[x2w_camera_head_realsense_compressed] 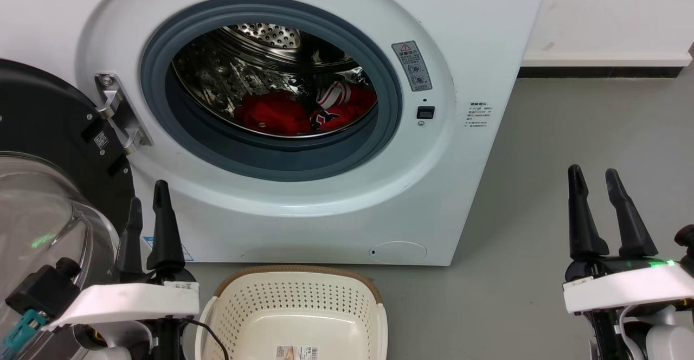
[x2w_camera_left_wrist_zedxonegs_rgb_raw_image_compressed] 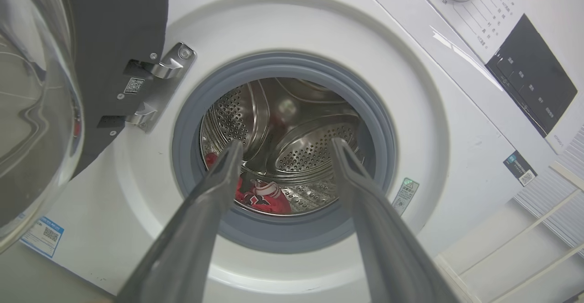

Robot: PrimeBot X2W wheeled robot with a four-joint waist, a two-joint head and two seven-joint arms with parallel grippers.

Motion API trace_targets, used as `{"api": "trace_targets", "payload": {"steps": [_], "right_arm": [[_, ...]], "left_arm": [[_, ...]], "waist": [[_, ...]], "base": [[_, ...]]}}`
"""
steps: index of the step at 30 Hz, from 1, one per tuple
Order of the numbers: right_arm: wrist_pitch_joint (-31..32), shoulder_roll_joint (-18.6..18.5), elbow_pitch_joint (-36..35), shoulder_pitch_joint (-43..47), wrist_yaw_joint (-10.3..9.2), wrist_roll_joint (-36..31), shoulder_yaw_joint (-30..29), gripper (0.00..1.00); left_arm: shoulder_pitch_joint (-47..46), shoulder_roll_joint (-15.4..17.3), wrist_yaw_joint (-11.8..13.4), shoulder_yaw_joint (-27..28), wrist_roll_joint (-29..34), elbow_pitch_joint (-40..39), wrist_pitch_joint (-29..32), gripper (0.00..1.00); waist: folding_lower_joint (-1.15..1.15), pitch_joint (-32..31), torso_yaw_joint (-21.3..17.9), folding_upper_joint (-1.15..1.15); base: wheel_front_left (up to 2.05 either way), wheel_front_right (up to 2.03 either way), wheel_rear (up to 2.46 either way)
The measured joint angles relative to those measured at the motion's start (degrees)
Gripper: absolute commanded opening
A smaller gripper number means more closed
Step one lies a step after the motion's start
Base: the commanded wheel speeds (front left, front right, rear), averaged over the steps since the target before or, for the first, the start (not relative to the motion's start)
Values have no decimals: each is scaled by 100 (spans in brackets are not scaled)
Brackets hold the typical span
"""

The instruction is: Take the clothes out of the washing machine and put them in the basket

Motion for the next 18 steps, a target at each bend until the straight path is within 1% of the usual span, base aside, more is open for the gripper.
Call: {"api": "trace_targets", "payload": {"steps": [4, 10, 15, 18], "right_arm": [[-66, -2, -40, 26, 0, -375, 59, 100], [-164, -3, -98, 89, 0, -911, 169, 100], [-237, -8, -105, 121, 1, -1224, 191, 100], [-281, -9, -89, 146, 1, -1434, 194, 100]], "left_arm": [[9, 0, -48, -89, 425, -88, -67, 100], [22, 1, -14, -343, 1115, -187, -166, 100], [29, 2, 54, -489, 1451, -181, -226, 100], [52, 4, 29, -593, 1704, -166, -275, 100]], "waist": [[0, 6, -1, 0], [0, 24, -3, 0], [0, 30, -8, 0], [0, 35, -11, 0]], "base": [[0, 0, 0], [0, 0, 0], [0, 0, 0], [0, 0, 0]]}}
